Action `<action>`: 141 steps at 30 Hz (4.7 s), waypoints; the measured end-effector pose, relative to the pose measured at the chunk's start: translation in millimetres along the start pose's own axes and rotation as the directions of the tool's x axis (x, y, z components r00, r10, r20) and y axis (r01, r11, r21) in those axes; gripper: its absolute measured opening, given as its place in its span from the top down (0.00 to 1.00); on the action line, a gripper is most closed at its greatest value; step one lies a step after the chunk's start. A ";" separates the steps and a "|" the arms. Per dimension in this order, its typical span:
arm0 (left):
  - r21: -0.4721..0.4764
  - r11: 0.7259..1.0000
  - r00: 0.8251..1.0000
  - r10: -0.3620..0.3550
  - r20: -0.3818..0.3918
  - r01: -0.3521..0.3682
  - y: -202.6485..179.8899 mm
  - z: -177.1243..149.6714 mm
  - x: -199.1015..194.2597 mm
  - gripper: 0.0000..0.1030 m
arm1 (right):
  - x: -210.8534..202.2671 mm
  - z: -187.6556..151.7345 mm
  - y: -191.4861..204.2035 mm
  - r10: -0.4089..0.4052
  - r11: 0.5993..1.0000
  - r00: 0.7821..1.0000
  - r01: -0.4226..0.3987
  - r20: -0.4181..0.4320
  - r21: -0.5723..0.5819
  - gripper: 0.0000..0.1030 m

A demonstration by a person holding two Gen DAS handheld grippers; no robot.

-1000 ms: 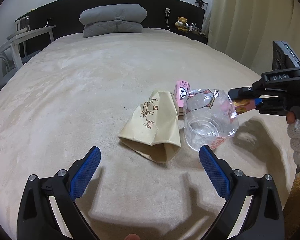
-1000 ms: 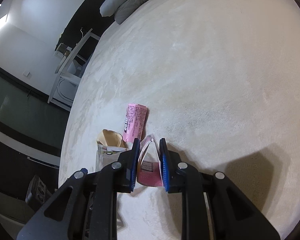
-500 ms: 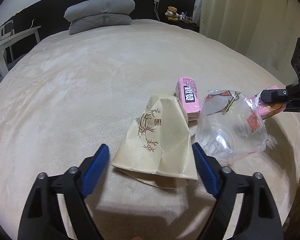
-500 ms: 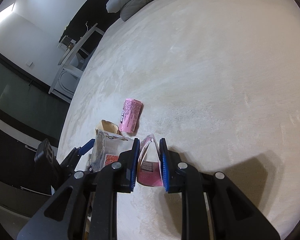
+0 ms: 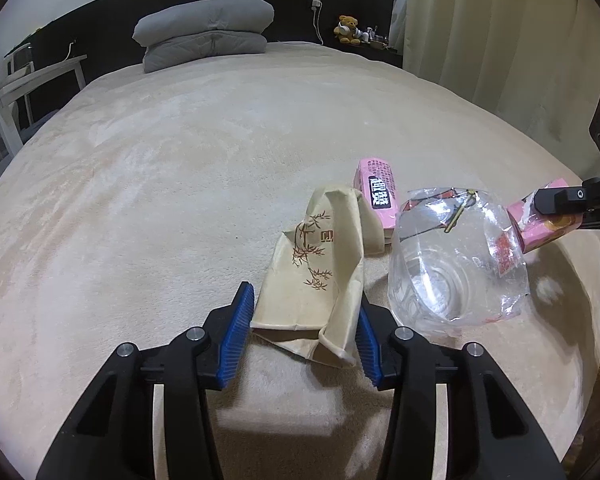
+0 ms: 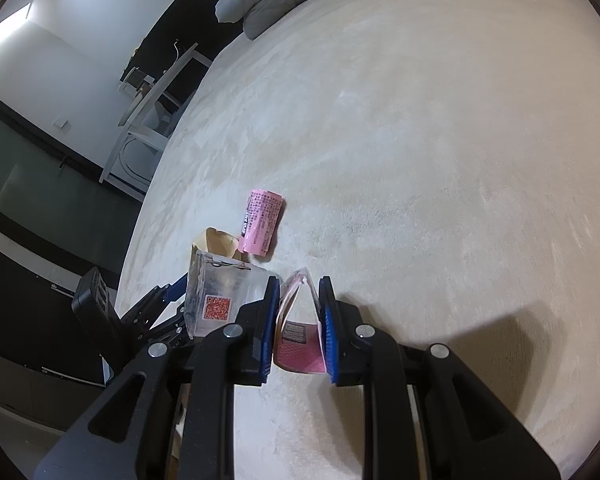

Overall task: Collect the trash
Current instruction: 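Carry the pink carton and tan paper bag down toward the floor bin, then open the left tool over the bin while the right tool releases the pink carton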

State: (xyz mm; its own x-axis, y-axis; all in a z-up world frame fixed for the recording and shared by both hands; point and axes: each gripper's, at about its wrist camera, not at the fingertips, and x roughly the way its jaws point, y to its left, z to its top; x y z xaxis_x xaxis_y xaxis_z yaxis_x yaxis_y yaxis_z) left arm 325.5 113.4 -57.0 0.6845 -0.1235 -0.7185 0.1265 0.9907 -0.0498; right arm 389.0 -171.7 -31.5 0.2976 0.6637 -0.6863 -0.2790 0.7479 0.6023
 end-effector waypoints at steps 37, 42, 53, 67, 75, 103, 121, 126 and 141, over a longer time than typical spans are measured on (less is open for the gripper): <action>-0.129 0.991 0.976 0.010 0.216 0.018 -100.9 -99.7 -184.5 0.57 | -95.8 -157.6 -1.6 0.078 0.994 0.992 -0.069 0.103 -0.090 0.79; -0.132 0.991 0.975 -0.003 0.221 0.033 -123.7 -127.2 -203.5 0.57 | -110.6 -188.1 3.9 0.088 0.988 0.990 -0.072 0.112 -0.138 0.79; -0.107 0.993 0.977 -0.029 0.213 0.052 -170.2 -181.5 -234.0 0.57 | -135.6 -250.7 11.3 0.095 0.974 0.988 -0.067 0.124 -0.216 0.79; -0.029 0.998 0.993 -0.054 0.106 0.057 -207.9 -223.6 -235.3 0.57 | -132.2 -297.5 10.6 0.058 0.969 0.997 -0.042 0.060 -0.243 0.79; -0.006 0.998 0.996 -0.066 -0.057 0.066 -217.4 -242.4 -206.5 0.57 | -101.2 -312.7 2.1 -0.002 0.973 0.998 -0.014 -0.069 -0.230 0.79; -0.108 0.989 0.795 -0.142 -0.590 0.097 -197.5 -290.6 -95.2 0.57 | 29.6 -338.7 -33.3 -0.204 0.978 0.831 0.151 -0.517 -0.144 0.79; -0.161 0.985 0.736 -0.158 -0.658 0.067 -190.2 -295.9 -79.0 0.56 | 45.8 -342.1 -43.3 -0.222 0.975 0.781 0.174 -0.584 -0.138 0.78; -0.166 0.984 0.738 -0.154 -0.657 0.057 -188.9 -294.8 -80.1 0.41 | 46.2 -342.4 -44.8 -0.208 0.978 0.782 0.174 -0.588 -0.114 0.64; -0.166 0.985 0.765 -0.138 -0.630 0.041 -185.8 -288.7 -87.3 0.39 | 39.5 -336.9 -42.4 -0.209 0.978 0.804 0.180 -0.557 -0.107 0.61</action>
State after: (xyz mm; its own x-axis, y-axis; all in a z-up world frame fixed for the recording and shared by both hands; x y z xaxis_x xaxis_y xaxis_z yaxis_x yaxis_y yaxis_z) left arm 34.9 -43.5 -185.3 0.0539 -0.1954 -0.9792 0.0332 0.9805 -0.1938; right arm 104.9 -181.3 -221.5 -0.2111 0.3708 -0.9044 -0.3171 0.8492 0.4222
